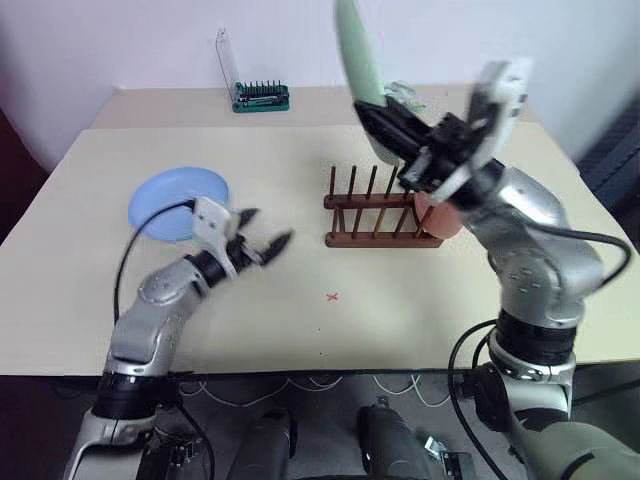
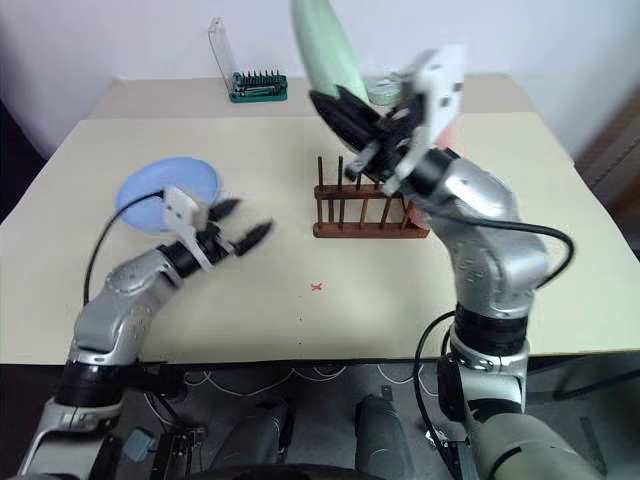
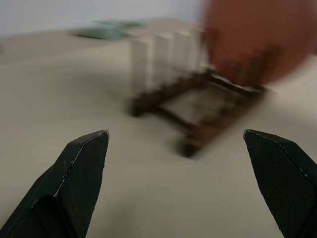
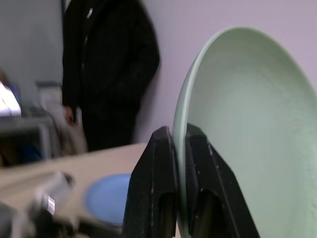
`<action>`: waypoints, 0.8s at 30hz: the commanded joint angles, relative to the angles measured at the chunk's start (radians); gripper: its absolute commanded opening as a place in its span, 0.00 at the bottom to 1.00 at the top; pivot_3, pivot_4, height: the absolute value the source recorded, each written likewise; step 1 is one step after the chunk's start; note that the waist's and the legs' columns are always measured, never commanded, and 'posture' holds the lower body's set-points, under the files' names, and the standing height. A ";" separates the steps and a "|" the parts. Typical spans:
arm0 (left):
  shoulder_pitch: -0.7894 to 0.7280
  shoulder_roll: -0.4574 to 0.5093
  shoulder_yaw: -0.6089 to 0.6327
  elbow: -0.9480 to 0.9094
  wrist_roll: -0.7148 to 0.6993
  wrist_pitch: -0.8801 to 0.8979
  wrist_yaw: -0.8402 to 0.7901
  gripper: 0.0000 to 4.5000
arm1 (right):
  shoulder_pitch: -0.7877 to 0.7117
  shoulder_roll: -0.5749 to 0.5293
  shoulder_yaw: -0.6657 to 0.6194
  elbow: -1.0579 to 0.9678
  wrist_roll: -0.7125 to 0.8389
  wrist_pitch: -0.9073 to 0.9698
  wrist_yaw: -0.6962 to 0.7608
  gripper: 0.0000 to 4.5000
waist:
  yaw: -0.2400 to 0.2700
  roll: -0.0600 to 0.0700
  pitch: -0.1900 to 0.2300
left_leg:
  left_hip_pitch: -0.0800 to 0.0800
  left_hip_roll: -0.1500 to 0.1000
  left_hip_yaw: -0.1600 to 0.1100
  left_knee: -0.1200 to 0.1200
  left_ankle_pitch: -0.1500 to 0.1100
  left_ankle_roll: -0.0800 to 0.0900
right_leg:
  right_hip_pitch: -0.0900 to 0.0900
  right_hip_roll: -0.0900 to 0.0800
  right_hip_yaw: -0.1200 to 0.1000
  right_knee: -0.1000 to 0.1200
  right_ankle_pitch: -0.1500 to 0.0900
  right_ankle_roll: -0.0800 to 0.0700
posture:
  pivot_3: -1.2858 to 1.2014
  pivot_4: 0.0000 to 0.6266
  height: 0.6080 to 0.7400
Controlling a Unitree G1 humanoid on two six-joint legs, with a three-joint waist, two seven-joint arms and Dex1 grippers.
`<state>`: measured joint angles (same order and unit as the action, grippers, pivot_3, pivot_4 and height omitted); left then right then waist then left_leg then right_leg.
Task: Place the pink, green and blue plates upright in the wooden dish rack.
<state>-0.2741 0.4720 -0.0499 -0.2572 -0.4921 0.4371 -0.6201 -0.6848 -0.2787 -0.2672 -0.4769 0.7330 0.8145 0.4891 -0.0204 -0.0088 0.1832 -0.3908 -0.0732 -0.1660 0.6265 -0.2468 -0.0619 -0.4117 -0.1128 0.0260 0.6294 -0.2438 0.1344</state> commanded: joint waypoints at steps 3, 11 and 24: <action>0.015 0.038 -0.074 -0.121 -0.051 0.077 -0.128 0.99 | 0.022 0.011 -0.118 -0.018 0.248 0.133 -0.195 0.00 | 0.000 0.002 0.000 | 0.000 0.001 0.001 0.000 0.000 0.000 | 0.000 0.001 0.000 0.001 0.000 -0.001 | 0.52 0.24 1.00; 0.006 0.000 -0.068 -0.104 -0.040 0.075 -0.129 0.99 | 0.008 0.005 -0.147 0.104 0.378 0.155 -0.356 0.00 | 0.001 0.002 0.000 | 0.000 0.000 0.001 0.000 0.000 0.000 | 0.000 0.000 0.000 0.000 0.000 -0.001 | 0.52 0.24 1.00; 0.027 -0.022 -0.068 -0.088 -0.015 0.043 -0.133 0.99 | -0.082 0.006 -0.161 0.324 0.435 0.134 -0.506 0.00 | 0.002 0.002 0.000 | 0.000 0.000 0.001 0.000 0.000 0.000 | 0.000 0.001 0.000 0.000 0.000 -0.001 | 0.52 0.24 1.00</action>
<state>-0.2469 0.4505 -0.1321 -0.3238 -0.5099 0.4959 -0.7556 -0.7344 -0.2719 -0.4012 -0.1468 1.1327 0.9619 0.0019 -0.0185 -0.0064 0.1832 -0.3905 -0.0730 -0.1653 0.6265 -0.2468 -0.0617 -0.4113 -0.1122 0.0258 0.6297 -0.2442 0.1337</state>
